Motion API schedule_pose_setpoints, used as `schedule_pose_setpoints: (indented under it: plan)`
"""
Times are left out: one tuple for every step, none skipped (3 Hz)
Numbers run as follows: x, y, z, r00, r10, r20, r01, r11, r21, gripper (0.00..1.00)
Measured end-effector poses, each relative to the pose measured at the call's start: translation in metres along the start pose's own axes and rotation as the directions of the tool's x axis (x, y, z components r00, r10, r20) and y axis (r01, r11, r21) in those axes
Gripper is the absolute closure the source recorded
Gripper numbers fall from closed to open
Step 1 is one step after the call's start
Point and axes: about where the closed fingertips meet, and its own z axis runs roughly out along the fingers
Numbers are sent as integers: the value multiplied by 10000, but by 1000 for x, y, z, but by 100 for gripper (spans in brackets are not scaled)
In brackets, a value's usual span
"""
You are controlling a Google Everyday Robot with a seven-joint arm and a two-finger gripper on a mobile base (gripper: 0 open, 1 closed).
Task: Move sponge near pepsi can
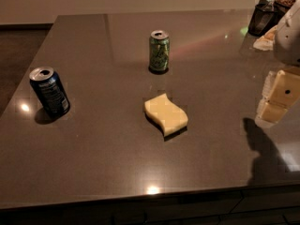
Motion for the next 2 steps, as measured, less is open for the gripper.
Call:
schedule_pose_setpoints:
  plan:
    - [-3,-1,0,10000,-25,57,25,10000,61,0]
    - [-14,-2,5,9995,7,301,-10,10000,76,0]
